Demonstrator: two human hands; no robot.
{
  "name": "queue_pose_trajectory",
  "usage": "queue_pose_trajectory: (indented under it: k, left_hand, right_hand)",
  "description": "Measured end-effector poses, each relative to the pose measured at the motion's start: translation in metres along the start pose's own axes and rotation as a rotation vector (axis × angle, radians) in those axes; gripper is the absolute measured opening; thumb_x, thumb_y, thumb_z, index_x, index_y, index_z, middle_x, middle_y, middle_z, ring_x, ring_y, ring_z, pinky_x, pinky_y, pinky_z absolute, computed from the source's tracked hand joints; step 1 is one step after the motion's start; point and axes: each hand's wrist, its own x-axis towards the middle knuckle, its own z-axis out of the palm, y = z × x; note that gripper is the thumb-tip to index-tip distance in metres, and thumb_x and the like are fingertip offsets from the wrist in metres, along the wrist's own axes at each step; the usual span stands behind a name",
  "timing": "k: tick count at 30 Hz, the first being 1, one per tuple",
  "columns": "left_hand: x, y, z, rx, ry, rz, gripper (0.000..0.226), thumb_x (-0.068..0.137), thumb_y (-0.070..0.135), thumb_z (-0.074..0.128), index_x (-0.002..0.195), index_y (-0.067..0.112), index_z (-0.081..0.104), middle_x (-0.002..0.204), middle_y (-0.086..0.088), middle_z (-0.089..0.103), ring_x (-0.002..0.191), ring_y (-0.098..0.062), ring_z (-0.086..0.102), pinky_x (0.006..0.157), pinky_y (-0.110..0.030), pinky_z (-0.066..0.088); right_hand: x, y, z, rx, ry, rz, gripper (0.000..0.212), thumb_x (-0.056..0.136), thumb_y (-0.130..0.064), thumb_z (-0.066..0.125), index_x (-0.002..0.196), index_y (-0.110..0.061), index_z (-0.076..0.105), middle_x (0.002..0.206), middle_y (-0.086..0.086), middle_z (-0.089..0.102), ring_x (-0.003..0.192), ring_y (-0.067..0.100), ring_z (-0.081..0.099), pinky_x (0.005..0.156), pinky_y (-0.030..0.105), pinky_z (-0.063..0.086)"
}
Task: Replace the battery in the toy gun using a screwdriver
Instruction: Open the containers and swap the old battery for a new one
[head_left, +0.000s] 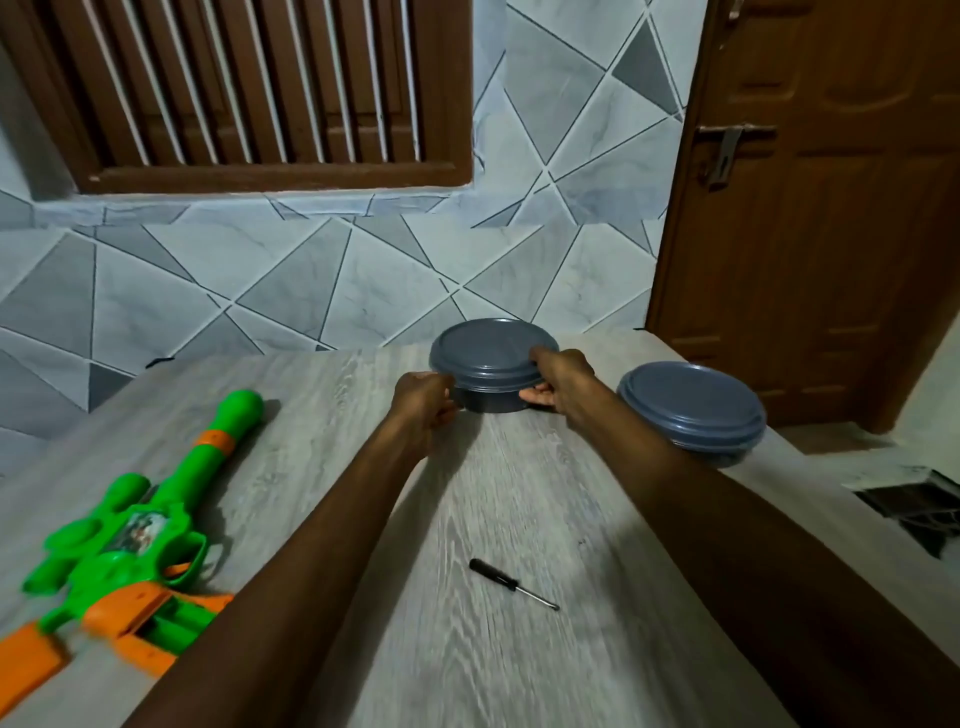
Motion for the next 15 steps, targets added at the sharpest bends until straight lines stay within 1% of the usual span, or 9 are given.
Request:
queue_pose_trajectory:
  k: [1, 2, 5, 6, 8, 9, 10, 12, 15]
  left_hand:
    - [-0.001, 0.0, -0.003, 0.004, 0.018, 0.008, 0.013, 0.095, 0.017, 0.057, 0.105, 0.01, 0.06, 0.083, -0.005, 0.057, 0.076, -0.017, 0.057, 0.072, -0.03, 0.05]
    - [-0.002, 0.001, -0.007, 0.007, 0.047, 0.021, 0.021, 0.094, 0.023, 0.06, 0.111, 0.011, 0.058, 0.092, -0.004, 0.057, 0.082, -0.019, 0.056, 0.077, -0.032, 0.049]
    - [-0.009, 0.005, -0.027, 0.01, 0.112, 0.058, 0.061, 0.086, 0.044, 0.068, 0.133, 0.012, 0.047, 0.12, -0.006, 0.052, 0.104, -0.026, 0.052, 0.084, -0.039, 0.047]
    - [-0.014, 0.006, -0.035, 0.006, 0.103, 0.052, 0.063, 0.083, 0.048, 0.069, 0.133, 0.015, 0.047, 0.123, -0.006, 0.053, 0.105, -0.028, 0.053, 0.083, -0.041, 0.048]
    - [-0.029, 0.012, -0.05, 0.003, 0.022, 0.017, 0.047, 0.083, 0.047, 0.067, 0.117, 0.017, 0.055, 0.107, -0.003, 0.059, 0.094, -0.025, 0.055, 0.079, -0.038, 0.049]
    - [-0.036, 0.014, -0.057, 0.003, -0.032, -0.013, 0.042, 0.082, 0.047, 0.068, 0.11, 0.017, 0.059, 0.1, -0.003, 0.062, 0.092, -0.024, 0.057, 0.083, -0.037, 0.05]
    - [-0.044, 0.016, -0.066, -0.002, -0.093, -0.045, 0.045, 0.079, 0.048, 0.071, 0.109, 0.017, 0.063, 0.099, -0.005, 0.067, 0.094, -0.026, 0.062, 0.09, -0.039, 0.05]
    - [-0.054, 0.016, -0.078, -0.026, -0.205, -0.084, 0.055, 0.075, 0.048, 0.073, 0.119, 0.016, 0.064, 0.107, -0.008, 0.072, 0.101, -0.029, 0.066, 0.101, -0.045, 0.047]
    - [-0.075, 0.012, -0.092, -0.07, -0.265, -0.036, 0.048, 0.084, 0.042, 0.065, 0.125, 0.016, 0.062, 0.114, -0.011, 0.07, 0.101, -0.029, 0.065, 0.104, -0.048, 0.043]
  right_hand:
    - [-0.005, 0.0, -0.002, -0.019, -0.006, -0.01, 0.044, 0.092, -0.022, 0.061, 0.127, 0.003, 0.052, 0.1, 0.017, 0.057, 0.081, 0.028, 0.064, 0.044, 0.029, 0.057]
    - [-0.012, 0.002, -0.004, -0.045, -0.015, -0.023, 0.043, 0.092, -0.023, 0.061, 0.126, 0.003, 0.052, 0.1, 0.017, 0.057, 0.08, 0.028, 0.064, 0.045, 0.028, 0.057]
    - [-0.042, 0.007, -0.013, -0.104, -0.063, -0.054, 0.038, 0.093, -0.025, 0.061, 0.119, 0.002, 0.056, 0.085, 0.013, 0.059, 0.063, 0.022, 0.065, 0.054, 0.029, 0.06]
    - [-0.053, 0.01, -0.018, -0.107, -0.09, -0.055, 0.035, 0.093, -0.026, 0.061, 0.116, 0.001, 0.058, 0.08, 0.012, 0.059, 0.059, 0.021, 0.065, 0.057, 0.03, 0.061]
    - [-0.079, 0.014, -0.027, -0.096, -0.168, -0.061, 0.025, 0.094, -0.025, 0.06, 0.106, -0.003, 0.061, 0.073, 0.009, 0.059, 0.057, 0.019, 0.064, 0.062, 0.033, 0.061]
    - [-0.092, 0.016, -0.032, -0.089, -0.212, -0.07, 0.02, 0.095, -0.024, 0.059, 0.101, -0.005, 0.061, 0.071, 0.008, 0.058, 0.058, 0.018, 0.063, 0.065, 0.034, 0.061]
    - [-0.107, 0.017, -0.036, -0.085, -0.255, -0.078, 0.017, 0.095, -0.023, 0.058, 0.097, -0.006, 0.06, 0.072, 0.008, 0.057, 0.059, 0.018, 0.062, 0.066, 0.035, 0.062]
    - [-0.129, 0.017, -0.045, -0.09, -0.327, -0.089, 0.014, 0.095, -0.022, 0.057, 0.093, -0.008, 0.057, 0.072, 0.01, 0.058, 0.06, 0.019, 0.062, 0.068, 0.036, 0.062]
    - [-0.159, 0.015, -0.052, -0.159, -0.373, -0.09, 0.015, 0.093, -0.023, 0.06, 0.093, -0.008, 0.057, 0.071, 0.009, 0.06, 0.059, 0.019, 0.064, 0.073, 0.038, 0.062]
